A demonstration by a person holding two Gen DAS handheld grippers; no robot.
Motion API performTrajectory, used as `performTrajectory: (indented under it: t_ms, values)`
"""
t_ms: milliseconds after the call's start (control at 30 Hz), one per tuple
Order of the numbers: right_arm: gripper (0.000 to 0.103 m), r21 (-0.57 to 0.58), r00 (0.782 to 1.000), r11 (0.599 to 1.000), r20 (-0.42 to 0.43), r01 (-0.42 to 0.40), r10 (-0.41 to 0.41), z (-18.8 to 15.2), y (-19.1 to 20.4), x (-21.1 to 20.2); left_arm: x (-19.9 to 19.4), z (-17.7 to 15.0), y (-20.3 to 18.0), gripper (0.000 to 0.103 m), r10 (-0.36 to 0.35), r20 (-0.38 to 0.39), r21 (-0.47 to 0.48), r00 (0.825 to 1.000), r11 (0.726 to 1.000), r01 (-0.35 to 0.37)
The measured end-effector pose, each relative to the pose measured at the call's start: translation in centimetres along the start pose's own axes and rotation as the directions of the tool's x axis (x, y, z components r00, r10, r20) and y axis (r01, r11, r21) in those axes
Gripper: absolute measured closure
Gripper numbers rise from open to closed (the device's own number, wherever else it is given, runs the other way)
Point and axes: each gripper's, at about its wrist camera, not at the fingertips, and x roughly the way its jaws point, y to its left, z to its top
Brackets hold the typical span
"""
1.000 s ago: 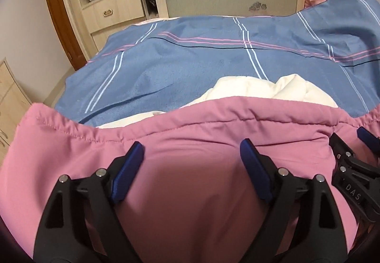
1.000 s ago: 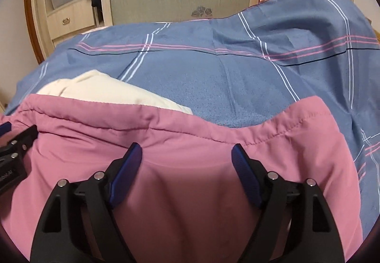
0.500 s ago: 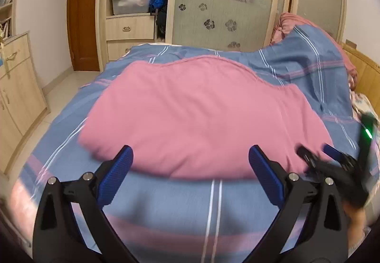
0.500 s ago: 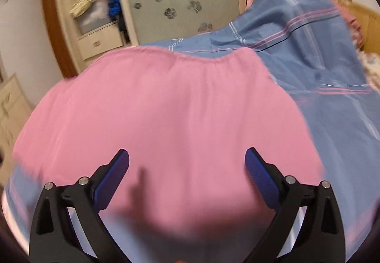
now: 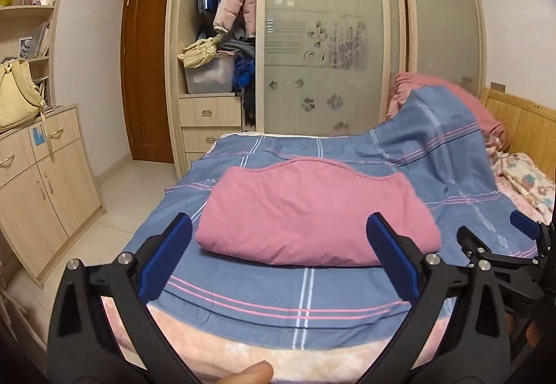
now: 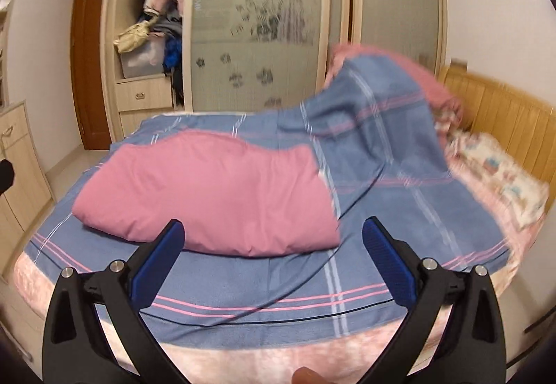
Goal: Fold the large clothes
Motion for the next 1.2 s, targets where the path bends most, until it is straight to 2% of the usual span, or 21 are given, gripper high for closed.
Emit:
performTrajectory:
  t_ms: [133,233,367,600,767,933,1200]
  values:
    - [0.001,0.019,0.999,1.0,0.04,0.022,-0.022,0.7,-0.3,-4.2,-4.1,0.6,-0.7,0.002,0.005,0.029,-0.002,1.0,1.0,-0.005]
    - [0.001,0.043,0.998,0.999,0.06,-0.007,0.004,0.8,-0.6,-6.3,-6.8,0.8,-1.4,0.002,0.03,0.064,0.011,0.998,0.999,-0.031]
    - [0.001,0.017,0.997,1.0,0.081,-0.011,0.01,0.7,-0.2,-8.2,-8.6,0.8,-1.8,0.002,0.018,0.062,0.004,0.998,1.0,-0.018]
    - [0.001,0.017,0.996,1.0,0.087,-0.022,0.02,0.5,-0.1,-9.7,-9.9,0.9,-2.1,0.002,0.033,0.05,0.005,0.998,0.999,-0.033]
    - [0.001,0.016,0.996,0.999,0.086,-0.03,0.029,0.3,-0.1,-10.2,-10.4,0.7,-3.0,0.002,0.041,0.06,0.043,0.997,0.998,-0.044]
    - [0.001,0.027,0.996,0.999,0.086,-0.028,0.026,0.2,-0.3,-10.4,-10.6,0.6,-3.4,0.002,0.02,0.056,0.052,0.998,0.998,-0.023]
    - [0.001,0.03,0.996,0.999,0.078,-0.035,0.032,0.0,-0.4,-10.4,-10.5,0.4,-3.6,0.002,0.027,0.047,0.066,0.999,0.997,-0.03]
